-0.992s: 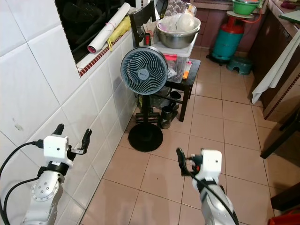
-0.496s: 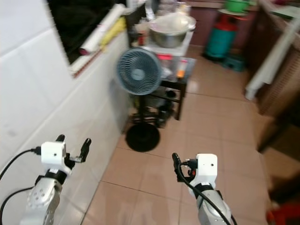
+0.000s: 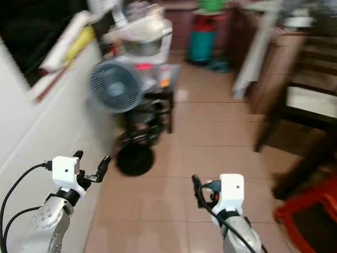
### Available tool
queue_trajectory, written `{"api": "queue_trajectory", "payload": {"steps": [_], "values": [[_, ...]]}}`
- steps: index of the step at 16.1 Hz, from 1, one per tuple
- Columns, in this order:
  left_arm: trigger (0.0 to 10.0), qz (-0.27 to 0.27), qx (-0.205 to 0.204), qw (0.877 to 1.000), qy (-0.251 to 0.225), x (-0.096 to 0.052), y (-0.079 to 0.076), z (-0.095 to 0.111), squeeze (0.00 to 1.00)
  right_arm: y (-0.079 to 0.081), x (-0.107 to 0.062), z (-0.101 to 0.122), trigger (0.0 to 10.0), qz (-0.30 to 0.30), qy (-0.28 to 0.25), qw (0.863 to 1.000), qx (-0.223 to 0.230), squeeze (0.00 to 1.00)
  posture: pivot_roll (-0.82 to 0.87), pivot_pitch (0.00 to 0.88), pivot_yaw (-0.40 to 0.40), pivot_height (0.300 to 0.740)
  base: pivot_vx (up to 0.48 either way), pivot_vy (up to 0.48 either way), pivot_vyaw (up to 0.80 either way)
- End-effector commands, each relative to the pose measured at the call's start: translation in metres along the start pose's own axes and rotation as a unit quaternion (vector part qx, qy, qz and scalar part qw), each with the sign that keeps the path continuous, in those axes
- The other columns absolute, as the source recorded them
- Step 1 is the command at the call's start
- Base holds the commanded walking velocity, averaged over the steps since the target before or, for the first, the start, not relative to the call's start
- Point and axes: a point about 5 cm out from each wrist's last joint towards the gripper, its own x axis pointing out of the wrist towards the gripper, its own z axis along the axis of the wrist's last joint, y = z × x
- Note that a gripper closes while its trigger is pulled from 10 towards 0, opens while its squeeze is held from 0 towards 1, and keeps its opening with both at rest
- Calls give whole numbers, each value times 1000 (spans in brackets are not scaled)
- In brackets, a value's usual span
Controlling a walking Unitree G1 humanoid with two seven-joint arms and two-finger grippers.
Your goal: Setting the table
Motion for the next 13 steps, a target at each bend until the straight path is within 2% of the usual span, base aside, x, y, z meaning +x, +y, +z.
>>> {"api": "queue_trajectory", "payload": {"steps": [1,5,8,9,11,13], "values": [[10000,-10,1,1000,-2,1,-3,3,0,1,-1,2,10000,5,2,1000,-5,0,-18,0,48,740,0,0,-788],[10000,-20,0,1000,4,1,-5,2,0,3,5,9,10000,-12,-10,1000,-19,0,-11,0,38,740,77,0,-783],[10000,-15,1,1000,10,0,-3,-2,0,-8,10,16,10000,-65,-31,997,10,0,-8,0,34,740,0,0,-777],[10000,-16,0,1000,12,0,-4,-3,0,-8,11,16,10000,-72,-34,997,24,0,-8,0,32,740,247,0,-788],[10000,-21,1,1000,12,2,-7,-2,0,-4,14,19,10000,-72,-39,996,21,0,-14,0,34,740,249,0,-788],[10000,-24,2,1000,12,4,-7,-3,0,-7,17,21,10000,-84,-42,995,33,0,-17,0,37,740,251,0,-788]]}}
